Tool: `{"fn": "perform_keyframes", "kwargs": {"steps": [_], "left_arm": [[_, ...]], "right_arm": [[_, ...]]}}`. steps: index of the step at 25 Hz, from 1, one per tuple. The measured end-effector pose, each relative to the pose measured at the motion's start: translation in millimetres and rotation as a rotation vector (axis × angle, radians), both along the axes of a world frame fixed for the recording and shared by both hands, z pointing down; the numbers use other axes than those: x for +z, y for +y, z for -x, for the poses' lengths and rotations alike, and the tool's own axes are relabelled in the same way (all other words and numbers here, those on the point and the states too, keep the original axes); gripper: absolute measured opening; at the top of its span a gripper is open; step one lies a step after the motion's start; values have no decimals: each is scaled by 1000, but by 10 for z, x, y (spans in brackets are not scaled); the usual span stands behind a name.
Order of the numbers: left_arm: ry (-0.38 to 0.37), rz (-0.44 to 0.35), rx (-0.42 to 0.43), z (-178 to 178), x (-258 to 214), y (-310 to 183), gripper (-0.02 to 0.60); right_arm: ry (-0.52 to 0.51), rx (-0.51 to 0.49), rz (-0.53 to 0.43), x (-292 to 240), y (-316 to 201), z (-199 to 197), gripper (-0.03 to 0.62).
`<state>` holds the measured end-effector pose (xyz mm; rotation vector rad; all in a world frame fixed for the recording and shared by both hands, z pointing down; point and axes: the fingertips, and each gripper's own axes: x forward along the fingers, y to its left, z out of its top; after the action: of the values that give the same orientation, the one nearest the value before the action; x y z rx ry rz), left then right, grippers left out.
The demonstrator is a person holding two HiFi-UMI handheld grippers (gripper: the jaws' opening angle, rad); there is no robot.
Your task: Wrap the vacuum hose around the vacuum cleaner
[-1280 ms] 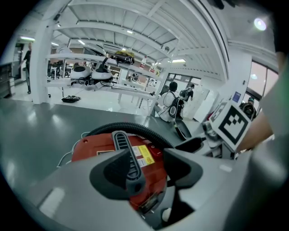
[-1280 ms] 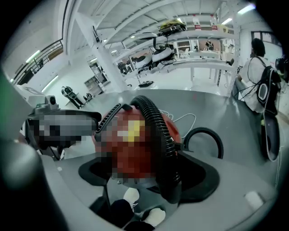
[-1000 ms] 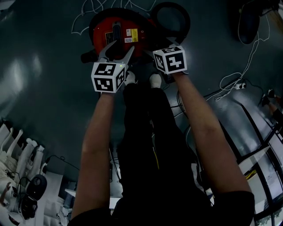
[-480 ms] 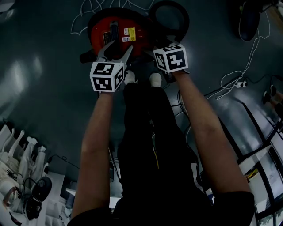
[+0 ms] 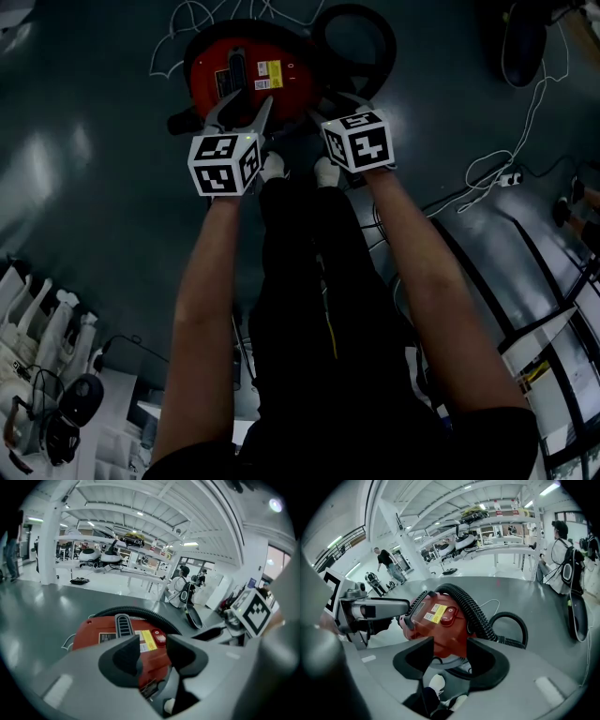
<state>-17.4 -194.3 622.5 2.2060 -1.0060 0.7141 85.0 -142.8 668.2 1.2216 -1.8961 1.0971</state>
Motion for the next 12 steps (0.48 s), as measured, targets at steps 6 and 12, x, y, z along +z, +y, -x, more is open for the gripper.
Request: {"fn": "perform_keyframes", "kwargs": {"steps": [6,12], "left_arm": [[-14,-48,-52,112,-82,9,83],[-35,-63,-27,83,-156,106,81]], "right_arm": [[49,19,-52,-116,30,-62,-3],[5,21,-90,-243,117,26,-5]]}}
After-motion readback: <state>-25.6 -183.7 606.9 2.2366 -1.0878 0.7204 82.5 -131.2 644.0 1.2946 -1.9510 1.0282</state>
